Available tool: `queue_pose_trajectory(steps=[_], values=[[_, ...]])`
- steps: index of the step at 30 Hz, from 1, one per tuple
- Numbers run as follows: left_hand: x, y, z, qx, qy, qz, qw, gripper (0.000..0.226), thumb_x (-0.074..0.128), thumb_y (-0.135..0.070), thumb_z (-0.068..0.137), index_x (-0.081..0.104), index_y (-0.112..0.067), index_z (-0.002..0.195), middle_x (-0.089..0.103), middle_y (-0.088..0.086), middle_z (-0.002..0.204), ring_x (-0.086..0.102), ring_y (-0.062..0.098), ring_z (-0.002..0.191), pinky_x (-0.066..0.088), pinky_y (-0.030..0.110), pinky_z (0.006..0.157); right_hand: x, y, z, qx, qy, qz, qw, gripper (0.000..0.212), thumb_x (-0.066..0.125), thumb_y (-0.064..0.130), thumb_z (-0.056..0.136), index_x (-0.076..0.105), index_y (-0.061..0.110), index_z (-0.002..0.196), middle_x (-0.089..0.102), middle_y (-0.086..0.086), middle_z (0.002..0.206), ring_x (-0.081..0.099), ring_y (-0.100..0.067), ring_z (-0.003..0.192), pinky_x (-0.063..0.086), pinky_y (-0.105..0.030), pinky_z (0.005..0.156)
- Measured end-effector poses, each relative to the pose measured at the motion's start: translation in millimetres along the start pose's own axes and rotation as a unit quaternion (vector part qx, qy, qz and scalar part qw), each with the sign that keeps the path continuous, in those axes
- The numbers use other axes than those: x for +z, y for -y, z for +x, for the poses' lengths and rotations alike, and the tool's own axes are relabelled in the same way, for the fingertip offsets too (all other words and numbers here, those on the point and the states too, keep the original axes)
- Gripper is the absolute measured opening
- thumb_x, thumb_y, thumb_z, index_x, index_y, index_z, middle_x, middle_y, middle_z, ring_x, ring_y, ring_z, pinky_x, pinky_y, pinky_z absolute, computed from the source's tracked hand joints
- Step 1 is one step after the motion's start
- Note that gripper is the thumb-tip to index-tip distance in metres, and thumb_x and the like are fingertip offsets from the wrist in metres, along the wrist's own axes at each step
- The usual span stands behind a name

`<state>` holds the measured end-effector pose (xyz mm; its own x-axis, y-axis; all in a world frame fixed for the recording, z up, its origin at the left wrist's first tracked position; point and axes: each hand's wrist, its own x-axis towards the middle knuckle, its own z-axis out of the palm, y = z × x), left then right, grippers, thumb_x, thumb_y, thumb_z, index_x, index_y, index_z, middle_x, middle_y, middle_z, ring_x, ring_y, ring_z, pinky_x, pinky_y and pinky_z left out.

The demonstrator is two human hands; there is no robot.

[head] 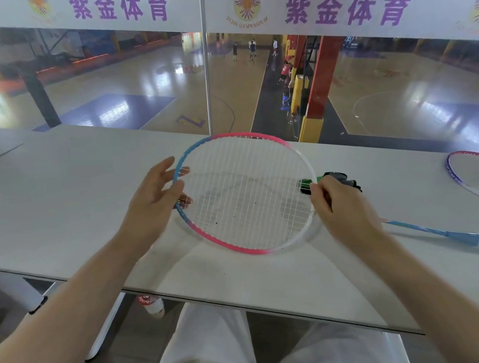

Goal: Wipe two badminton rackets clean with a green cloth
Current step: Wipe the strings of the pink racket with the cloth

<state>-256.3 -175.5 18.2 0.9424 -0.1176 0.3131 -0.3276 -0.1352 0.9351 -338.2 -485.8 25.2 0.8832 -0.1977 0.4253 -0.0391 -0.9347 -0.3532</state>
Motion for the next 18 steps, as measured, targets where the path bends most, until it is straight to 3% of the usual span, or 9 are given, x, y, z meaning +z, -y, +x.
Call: queue_pose_trajectory(steps=[3, 6, 11, 15, 18], values=[[7, -11, -1, -0.004, -0.009, 0.014, 1.0, 0.023, 0.045, -0.023, 0.104, 0.059, -0.021, 0.121, 0.073, -0.005, 0.1, 0.063, 0.01, 0.061, 0.055, 0.021, 0.063, -4, 1, -1, -0.019, -0.019, 0.013, 1.0, 0.035, 0.036, 0.037, 0.099, 0.039, 0.016, 0.071, 0.045, 0.003, 0.056, 0.046, -0.014, 0.051, 0.035, -0.033, 0.047], [13, -17, -1, -0.009, -0.03, 0.025, 0.999, 0.025, 0.042, -0.03, 0.104, 0.063, -0.018, 0.107, 0.074, -0.002, 0.084, 0.06, 0.01, 0.054, 0.051, 0.018, 0.054, -5, -2, -1, -0.03, -0.034, 0.01, 0.999, 0.032, 0.035, 0.036, 0.099, 0.041, 0.016, 0.075, 0.044, 0.007, 0.056, 0.045, -0.011, 0.051, 0.027, -0.029, 0.044], [16, -17, -1, 0.006, -0.051, 0.039, 0.998, 0.025, 0.044, -0.03, 0.103, 0.062, -0.018, 0.09, 0.067, -0.002, 0.063, 0.059, 0.009, 0.052, 0.052, 0.019, 0.052, -5, -8, -1, -0.037, -0.036, 0.005, 0.999, 0.032, 0.033, 0.037, 0.1, 0.047, 0.014, 0.082, 0.051, 0.004, 0.063, 0.049, -0.018, 0.057, 0.03, -0.032, 0.049], [17, -17, -3, 0.018, -0.062, 0.053, 0.996, 0.028, 0.041, -0.03, 0.104, 0.056, -0.014, 0.086, 0.06, 0.007, 0.062, 0.056, 0.007, 0.05, 0.05, 0.018, 0.05, -9, -7, 0, -0.049, -0.021, 0.014, 0.998, 0.03, 0.034, 0.035, 0.101, 0.044, 0.017, 0.08, 0.048, 0.006, 0.061, 0.048, -0.016, 0.056, 0.031, -0.031, 0.048], [17, -18, -3, 0.036, -0.068, 0.058, 0.995, 0.029, 0.04, -0.029, 0.104, 0.047, -0.009, 0.085, 0.051, 0.01, 0.064, 0.05, 0.01, 0.049, 0.049, 0.019, 0.049, -16, -10, 7, -0.034, 0.001, 0.067, 0.997, 0.026, 0.031, 0.033, 0.103, 0.041, 0.021, 0.082, 0.052, 0.0, 0.067, 0.05, -0.024, 0.062, 0.04, -0.038, 0.055]])
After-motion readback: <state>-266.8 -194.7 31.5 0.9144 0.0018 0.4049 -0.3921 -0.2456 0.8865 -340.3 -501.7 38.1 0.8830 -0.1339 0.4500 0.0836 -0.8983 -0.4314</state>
